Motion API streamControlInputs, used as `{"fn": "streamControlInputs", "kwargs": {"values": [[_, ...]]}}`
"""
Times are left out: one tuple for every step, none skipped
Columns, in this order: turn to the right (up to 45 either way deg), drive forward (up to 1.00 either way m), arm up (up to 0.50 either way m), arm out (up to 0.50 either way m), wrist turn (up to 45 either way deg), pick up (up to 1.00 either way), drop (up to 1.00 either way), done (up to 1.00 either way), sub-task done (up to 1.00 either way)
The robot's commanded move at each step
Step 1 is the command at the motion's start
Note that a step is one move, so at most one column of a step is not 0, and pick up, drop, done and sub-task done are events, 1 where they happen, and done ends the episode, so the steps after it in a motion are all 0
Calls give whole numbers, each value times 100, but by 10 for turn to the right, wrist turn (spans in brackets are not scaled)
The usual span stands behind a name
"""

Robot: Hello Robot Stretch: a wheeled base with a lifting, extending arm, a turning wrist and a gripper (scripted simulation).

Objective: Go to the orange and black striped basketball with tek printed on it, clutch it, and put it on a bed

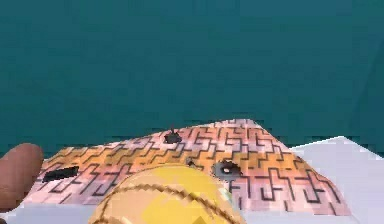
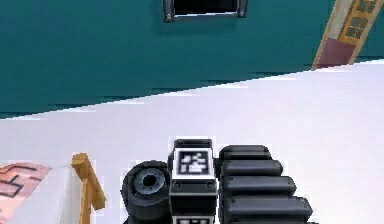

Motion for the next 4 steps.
{"fn": "streamControlInputs", "kwargs": {"values": [[-240, 0, 0, 0, 0, 0, 0, 0, 0], [210, 0, 0, 0, 0, 0, 0, 0, 0], [-120, 0, 0, 0, 0, 0, 0, 0, 0], [450, 0, 0, 0, 0, 0, 0, 0, 0]]}}
